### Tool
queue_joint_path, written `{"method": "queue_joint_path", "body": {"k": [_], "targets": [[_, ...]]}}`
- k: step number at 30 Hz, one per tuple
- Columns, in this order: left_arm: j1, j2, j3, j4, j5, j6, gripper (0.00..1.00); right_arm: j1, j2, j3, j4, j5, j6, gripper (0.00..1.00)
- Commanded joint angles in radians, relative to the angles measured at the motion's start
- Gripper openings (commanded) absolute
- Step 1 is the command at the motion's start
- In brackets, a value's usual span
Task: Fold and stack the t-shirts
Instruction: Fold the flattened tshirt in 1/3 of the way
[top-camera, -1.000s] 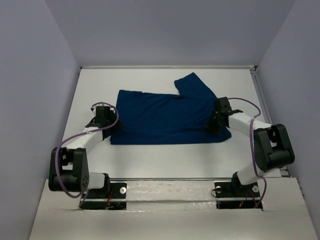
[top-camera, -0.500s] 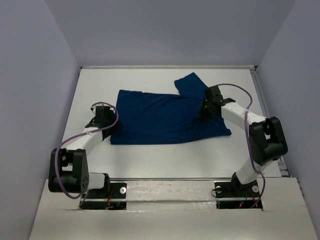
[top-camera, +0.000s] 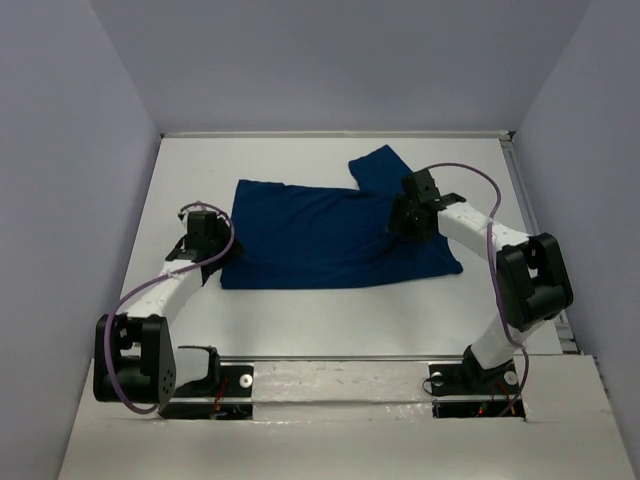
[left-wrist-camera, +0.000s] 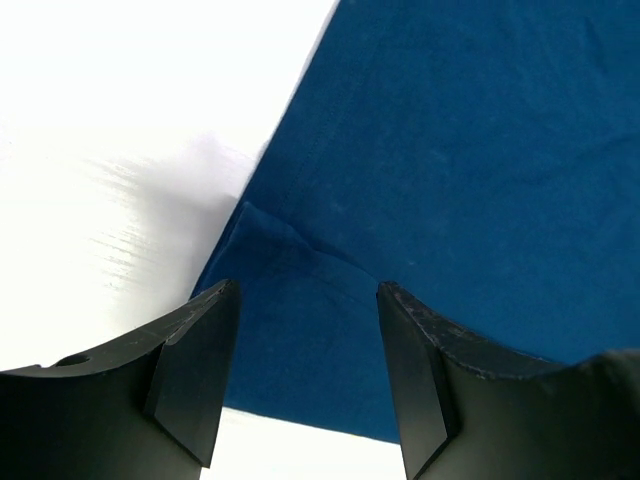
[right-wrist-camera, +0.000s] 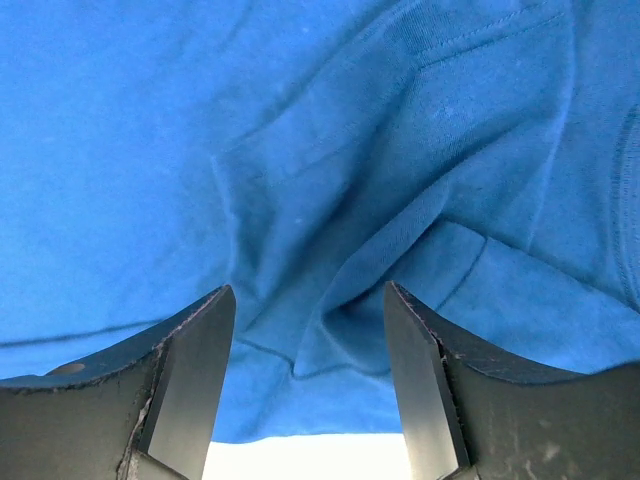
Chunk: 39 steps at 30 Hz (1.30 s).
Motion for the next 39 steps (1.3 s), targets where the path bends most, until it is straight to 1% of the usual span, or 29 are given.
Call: {"method": "queue_joint_path", "body": {"k": [1,5,8,9,10,12,13,14,16,18,19,21,25,26,29,30,31,33,36,39], "targets": [[-0.009,-0.081,0.018,-0.025,0.007,0.007,0.57,0.003,-0.065,0.011,0.011,-0.001,-0.026,0.66],[-0.020,-0.093,0.026,-0.037,0.011,0.002,0.57,0.003,0.004,0.066,0.003,-0.019,-0.036,0.66],[-0.041,-0.104,0.021,-0.042,0.022,-0.002,0.57,0.003,0.056,0.106,-0.020,-0.028,-0.038,0.63],[-0.042,-0.107,0.020,-0.040,0.027,-0.004,0.57,0.003,0.057,0.097,-0.015,-0.031,-0.036,0.57],[-0.061,-0.115,0.018,-0.042,0.028,-0.009,0.57,0.012,0.056,0.087,0.012,-0.059,-0.042,0.54],[-0.080,-0.121,0.021,-0.042,0.030,-0.012,0.57,0.012,0.073,0.088,0.016,-0.077,-0.044,0.49],[-0.089,-0.121,0.027,-0.043,0.028,-0.012,0.57,0.023,0.085,0.109,0.007,-0.077,-0.047,0.37],[-0.098,-0.119,0.030,-0.045,0.027,-0.015,0.57,0.034,0.097,0.126,0.002,-0.076,-0.058,0.34],[-0.109,-0.112,0.033,-0.045,0.021,-0.018,0.57,0.045,0.142,0.187,-0.030,-0.067,-0.069,0.34],[-0.118,-0.106,0.030,-0.042,0.022,-0.021,0.57,0.054,0.171,0.220,-0.049,-0.042,-0.081,0.36],[-0.118,-0.104,0.027,-0.040,0.021,-0.021,0.57,0.065,0.192,0.237,-0.061,-0.030,-0.087,0.42],[-0.128,-0.107,0.020,-0.040,0.021,-0.024,0.57,0.065,0.218,0.246,-0.075,-0.019,-0.082,0.48],[-0.128,-0.127,0.009,-0.043,0.018,-0.024,0.57,0.075,0.229,0.225,-0.064,0.015,-0.075,0.46],[-0.128,-0.129,0.010,-0.046,0.019,-0.022,0.57,0.075,0.235,0.223,-0.064,0.018,-0.075,0.45],[-0.128,-0.132,0.023,-0.057,0.027,-0.016,0.57,0.075,0.254,0.235,-0.069,0.045,-0.072,0.31],[-0.128,-0.133,0.026,-0.059,0.027,-0.015,0.57,0.075,0.249,0.241,-0.069,0.058,-0.066,0.23],[-0.128,-0.135,0.029,-0.060,0.028,-0.016,0.57,0.075,0.239,0.238,-0.054,0.068,-0.061,0.20],[-0.128,-0.136,0.032,-0.062,0.033,-0.013,0.57,0.085,0.205,0.238,-0.038,0.076,-0.052,0.17],[-0.128,-0.141,0.032,-0.063,0.038,-0.015,0.57,0.094,0.160,0.247,0.000,0.081,-0.047,0.17],[-0.137,-0.144,0.029,-0.063,0.038,-0.018,0.57,0.094,0.150,0.264,0.026,0.062,-0.041,0.17]]}}
